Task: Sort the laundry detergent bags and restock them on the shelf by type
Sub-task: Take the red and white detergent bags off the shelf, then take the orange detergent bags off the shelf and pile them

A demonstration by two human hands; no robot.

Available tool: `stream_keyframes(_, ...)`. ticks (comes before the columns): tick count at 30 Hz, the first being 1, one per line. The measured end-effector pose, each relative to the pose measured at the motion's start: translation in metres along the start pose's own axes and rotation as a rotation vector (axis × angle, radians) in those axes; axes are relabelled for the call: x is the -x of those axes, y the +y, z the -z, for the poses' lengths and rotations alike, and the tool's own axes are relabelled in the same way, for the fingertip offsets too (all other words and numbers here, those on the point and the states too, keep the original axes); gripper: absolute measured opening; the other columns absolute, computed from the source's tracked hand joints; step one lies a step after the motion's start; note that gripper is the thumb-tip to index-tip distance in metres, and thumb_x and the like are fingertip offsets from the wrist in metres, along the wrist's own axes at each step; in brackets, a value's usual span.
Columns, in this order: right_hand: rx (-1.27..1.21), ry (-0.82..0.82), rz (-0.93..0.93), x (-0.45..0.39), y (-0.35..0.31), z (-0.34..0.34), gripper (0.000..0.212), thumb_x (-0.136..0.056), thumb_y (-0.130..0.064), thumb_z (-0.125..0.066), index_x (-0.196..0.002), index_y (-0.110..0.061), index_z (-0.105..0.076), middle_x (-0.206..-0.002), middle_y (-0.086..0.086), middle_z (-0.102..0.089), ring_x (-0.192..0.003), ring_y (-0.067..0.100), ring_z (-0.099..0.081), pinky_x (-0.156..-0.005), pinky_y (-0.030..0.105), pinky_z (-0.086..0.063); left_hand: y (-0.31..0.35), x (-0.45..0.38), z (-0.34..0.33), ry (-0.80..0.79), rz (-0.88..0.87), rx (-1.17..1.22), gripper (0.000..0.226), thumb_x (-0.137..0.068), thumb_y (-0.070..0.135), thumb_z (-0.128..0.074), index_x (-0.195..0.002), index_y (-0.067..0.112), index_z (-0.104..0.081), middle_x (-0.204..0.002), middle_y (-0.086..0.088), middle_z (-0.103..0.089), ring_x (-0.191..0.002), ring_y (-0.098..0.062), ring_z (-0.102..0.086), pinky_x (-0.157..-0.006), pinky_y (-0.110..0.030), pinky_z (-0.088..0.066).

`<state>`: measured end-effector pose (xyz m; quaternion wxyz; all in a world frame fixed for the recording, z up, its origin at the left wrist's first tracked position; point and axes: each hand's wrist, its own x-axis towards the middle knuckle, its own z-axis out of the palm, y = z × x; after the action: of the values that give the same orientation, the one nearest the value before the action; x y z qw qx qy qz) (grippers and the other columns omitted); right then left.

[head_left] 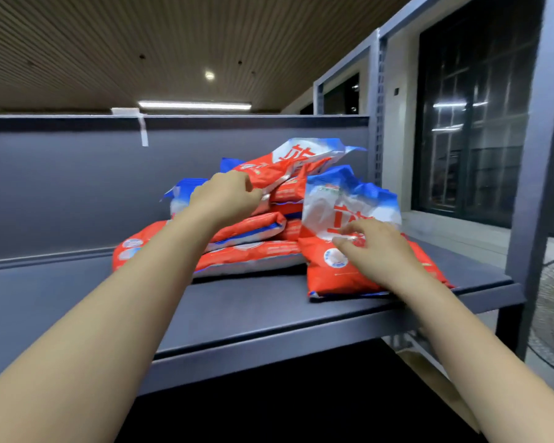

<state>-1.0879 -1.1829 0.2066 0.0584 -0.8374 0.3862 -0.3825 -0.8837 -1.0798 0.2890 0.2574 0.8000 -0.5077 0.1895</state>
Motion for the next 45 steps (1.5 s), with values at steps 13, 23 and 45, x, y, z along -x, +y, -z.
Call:
stream_keyframes(13,-0.093,-0.328,0.177,0.082,-0.133,-0.013,0.038,-0.086,-0.044,-0.059,-0.12,-0.028,-0.06,-0.128,-0.008,-0.059,-0.12,0.012,-0.052,-0.104,0.032,-0.038,-0.128,0.158,0.078,-0.04,0.151,-0.131,0.029,-0.092,0.043,-0.041,-0.103,0.024,-0.06,-0.103,0.002,-0.068,-0.093,-0.025,-0.059,-0.065,-0.029,-0.041)
stream_keyframes(23,-0.17,-0.409,0.277,0.189,-0.29,-0.047,0.043,-0.082,-0.054,-0.054,-0.12,-0.034,-0.059,-0.126,-0.016,-0.058,-0.119,0.007,-0.052,-0.102,0.035,-0.041,-0.25,0.294,0.155,-0.119,0.22,-0.147,0.033,-0.093,0.052,-0.039,-0.109,0.031,-0.058,-0.119,0.014,-0.059,-0.104,-0.015,-0.055,-0.076,-0.031,-0.04)
stream_keyframes(45,-0.276,-0.81,0.715,0.338,-0.609,-0.229,0.04,-0.089,-0.055,-0.048,-0.124,-0.037,-0.054,-0.126,-0.018,-0.056,-0.119,0.006,-0.049,-0.098,0.031,-0.042,-0.54,0.542,0.264,-0.123,0.848,-0.24,0.027,-0.093,0.053,-0.041,-0.105,0.034,-0.058,-0.1,0.015,-0.062,-0.086,-0.011,-0.056,-0.069,-0.027,-0.044)
